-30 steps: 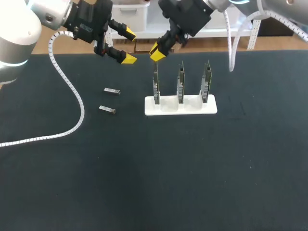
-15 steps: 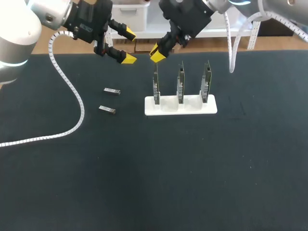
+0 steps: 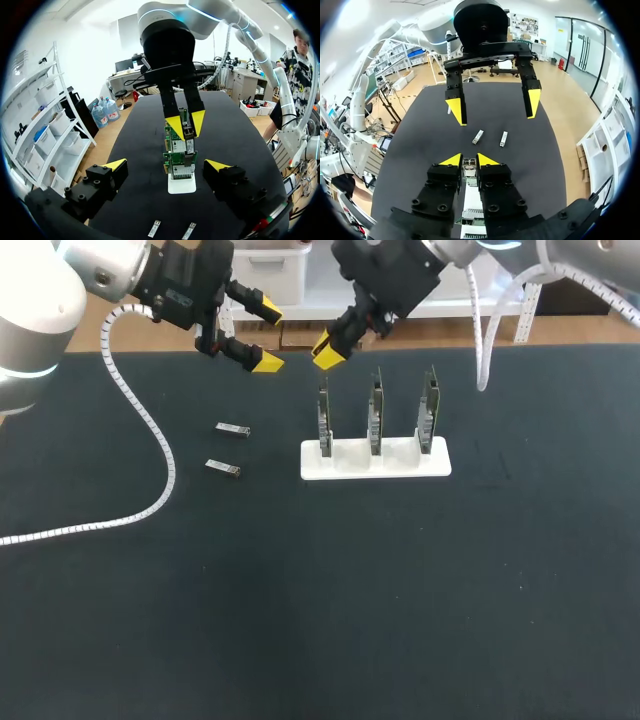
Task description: Pick up the optical module with the left hand, and insert it into the network port with the right hand.
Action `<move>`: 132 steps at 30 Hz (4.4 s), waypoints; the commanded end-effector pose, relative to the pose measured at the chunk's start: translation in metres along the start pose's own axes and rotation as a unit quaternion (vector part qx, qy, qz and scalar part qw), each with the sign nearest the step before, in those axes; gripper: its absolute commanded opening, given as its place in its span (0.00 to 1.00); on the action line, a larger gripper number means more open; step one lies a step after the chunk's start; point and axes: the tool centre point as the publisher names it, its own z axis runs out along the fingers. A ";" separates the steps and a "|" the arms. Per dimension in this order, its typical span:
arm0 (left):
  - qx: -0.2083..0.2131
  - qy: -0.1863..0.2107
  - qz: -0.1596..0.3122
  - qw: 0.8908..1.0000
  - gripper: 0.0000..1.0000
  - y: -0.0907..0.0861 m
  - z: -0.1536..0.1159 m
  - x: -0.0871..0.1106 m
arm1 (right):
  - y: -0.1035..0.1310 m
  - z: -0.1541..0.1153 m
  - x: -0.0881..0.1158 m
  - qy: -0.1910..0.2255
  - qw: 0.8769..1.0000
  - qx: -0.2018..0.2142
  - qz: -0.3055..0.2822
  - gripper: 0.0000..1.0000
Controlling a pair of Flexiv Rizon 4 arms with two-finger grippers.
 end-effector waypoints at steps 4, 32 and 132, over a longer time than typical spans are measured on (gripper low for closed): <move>0.000 0.003 -0.001 1.000 1.00 0.000 0.000 -0.001 | -0.001 0.001 0.002 0.001 1.000 0.001 -0.003 0.00; 0.000 0.003 -0.001 1.000 1.00 0.000 0.000 -0.001 | 0.001 0.004 0.000 0.008 1.000 0.012 -0.025 0.00; 0.000 0.003 -0.001 1.000 1.00 0.000 0.000 -0.001 | -0.003 0.027 0.021 -0.041 0.999 0.004 -0.011 0.00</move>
